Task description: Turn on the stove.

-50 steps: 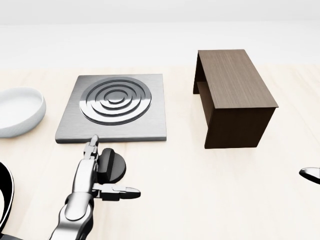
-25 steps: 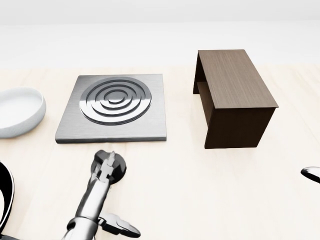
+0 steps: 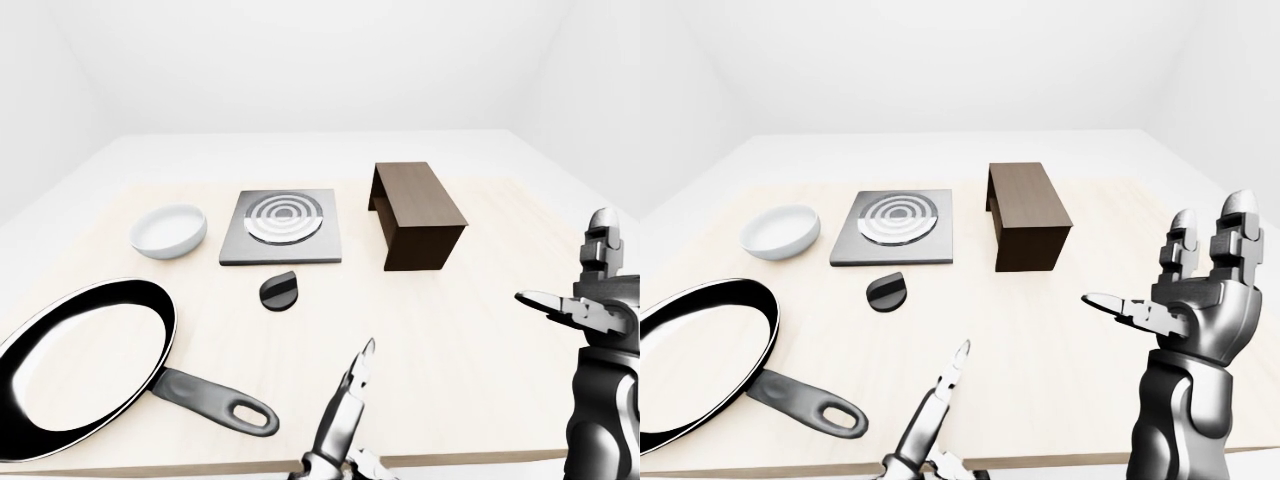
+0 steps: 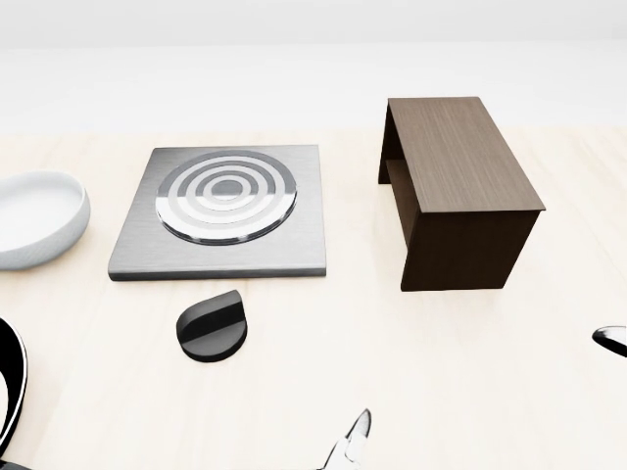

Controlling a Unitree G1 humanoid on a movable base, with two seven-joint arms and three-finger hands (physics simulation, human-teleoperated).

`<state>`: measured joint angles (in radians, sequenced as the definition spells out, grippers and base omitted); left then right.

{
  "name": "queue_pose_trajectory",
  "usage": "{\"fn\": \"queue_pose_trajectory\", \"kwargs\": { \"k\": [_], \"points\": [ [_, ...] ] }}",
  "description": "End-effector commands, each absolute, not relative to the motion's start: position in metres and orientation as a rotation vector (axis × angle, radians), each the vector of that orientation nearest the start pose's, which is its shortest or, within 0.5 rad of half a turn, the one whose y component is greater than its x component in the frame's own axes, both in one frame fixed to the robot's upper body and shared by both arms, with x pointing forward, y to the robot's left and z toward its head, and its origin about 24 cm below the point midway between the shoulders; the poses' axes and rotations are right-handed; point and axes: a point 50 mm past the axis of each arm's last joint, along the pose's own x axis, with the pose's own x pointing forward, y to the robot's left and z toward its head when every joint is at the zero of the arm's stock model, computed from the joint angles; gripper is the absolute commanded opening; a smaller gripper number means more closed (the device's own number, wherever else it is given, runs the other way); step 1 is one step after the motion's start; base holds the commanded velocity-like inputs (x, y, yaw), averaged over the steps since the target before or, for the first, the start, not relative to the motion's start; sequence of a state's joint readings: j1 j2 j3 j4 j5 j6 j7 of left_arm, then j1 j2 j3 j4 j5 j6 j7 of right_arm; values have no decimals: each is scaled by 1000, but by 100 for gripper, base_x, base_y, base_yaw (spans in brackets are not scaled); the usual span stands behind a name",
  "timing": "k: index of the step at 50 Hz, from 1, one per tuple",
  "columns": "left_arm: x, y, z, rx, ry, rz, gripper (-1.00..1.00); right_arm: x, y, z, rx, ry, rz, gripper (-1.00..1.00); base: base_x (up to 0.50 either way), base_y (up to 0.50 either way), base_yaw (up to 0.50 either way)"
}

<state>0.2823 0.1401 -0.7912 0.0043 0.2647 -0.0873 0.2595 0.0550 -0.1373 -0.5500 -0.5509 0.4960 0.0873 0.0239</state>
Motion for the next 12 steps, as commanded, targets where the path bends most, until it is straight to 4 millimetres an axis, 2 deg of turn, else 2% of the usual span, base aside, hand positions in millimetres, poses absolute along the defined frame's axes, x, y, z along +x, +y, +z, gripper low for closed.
{"fn": "queue_pose_trajectory", "kwargs": {
  "k": [1, 12],
  "points": [
    [104, 5, 9, 144, 71, -559, 100, 191, -273, 166, 185, -540, -328, 100, 0, 0, 0],
    [100, 4, 15, 134, 49, -568, 100, 191, -274, 167, 185, -544, -328, 100, 0, 0, 0]
  ]
}}
